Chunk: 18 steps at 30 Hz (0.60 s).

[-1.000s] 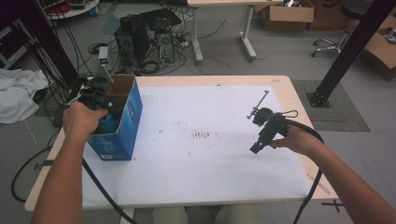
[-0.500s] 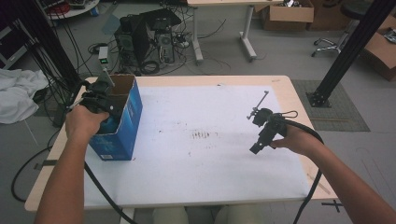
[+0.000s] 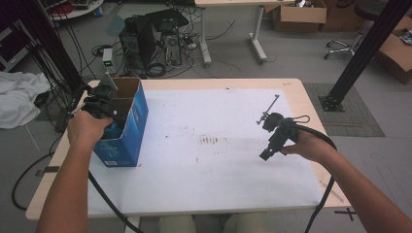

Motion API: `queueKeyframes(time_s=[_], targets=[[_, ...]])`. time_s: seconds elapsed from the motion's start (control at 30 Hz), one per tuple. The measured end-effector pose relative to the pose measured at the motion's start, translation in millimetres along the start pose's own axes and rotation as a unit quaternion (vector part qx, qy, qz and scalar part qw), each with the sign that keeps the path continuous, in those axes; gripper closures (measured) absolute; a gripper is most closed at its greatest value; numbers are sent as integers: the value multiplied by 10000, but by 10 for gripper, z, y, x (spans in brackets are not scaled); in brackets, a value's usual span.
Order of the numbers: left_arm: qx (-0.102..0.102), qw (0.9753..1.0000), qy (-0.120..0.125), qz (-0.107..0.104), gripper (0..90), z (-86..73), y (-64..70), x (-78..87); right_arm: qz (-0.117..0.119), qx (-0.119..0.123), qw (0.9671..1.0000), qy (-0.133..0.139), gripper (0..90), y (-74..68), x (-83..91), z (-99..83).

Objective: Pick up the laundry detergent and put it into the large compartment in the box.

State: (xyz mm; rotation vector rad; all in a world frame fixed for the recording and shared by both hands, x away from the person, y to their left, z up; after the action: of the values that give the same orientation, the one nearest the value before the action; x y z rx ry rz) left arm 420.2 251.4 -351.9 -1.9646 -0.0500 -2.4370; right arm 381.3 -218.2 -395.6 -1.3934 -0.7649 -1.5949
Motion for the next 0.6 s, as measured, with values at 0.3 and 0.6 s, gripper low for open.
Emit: queueKeyframes(time_s=[0.3, 0.6], targets=[[102, 9999, 78, -66, 350, 7, 2, 60, 0, 27, 10000, 27, 205, -14, 2, 9], [175, 9997, 154, -122, 334, 4, -7, 122, 0, 23, 10000, 8, 205, -25, 15, 1]])
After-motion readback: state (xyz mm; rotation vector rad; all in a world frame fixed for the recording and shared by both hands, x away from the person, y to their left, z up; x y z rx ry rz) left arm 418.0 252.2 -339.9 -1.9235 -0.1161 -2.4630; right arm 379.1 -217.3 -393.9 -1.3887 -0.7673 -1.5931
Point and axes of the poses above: each handheld gripper's, and its own axes: x roughly backward along the jaws, z roughly out of its top, y roughly to its right, the point moved 7 cm from there along -x, roughly forward along the jaws, and after that the axes turned 8 degrees about x, right-handed, at the moved point
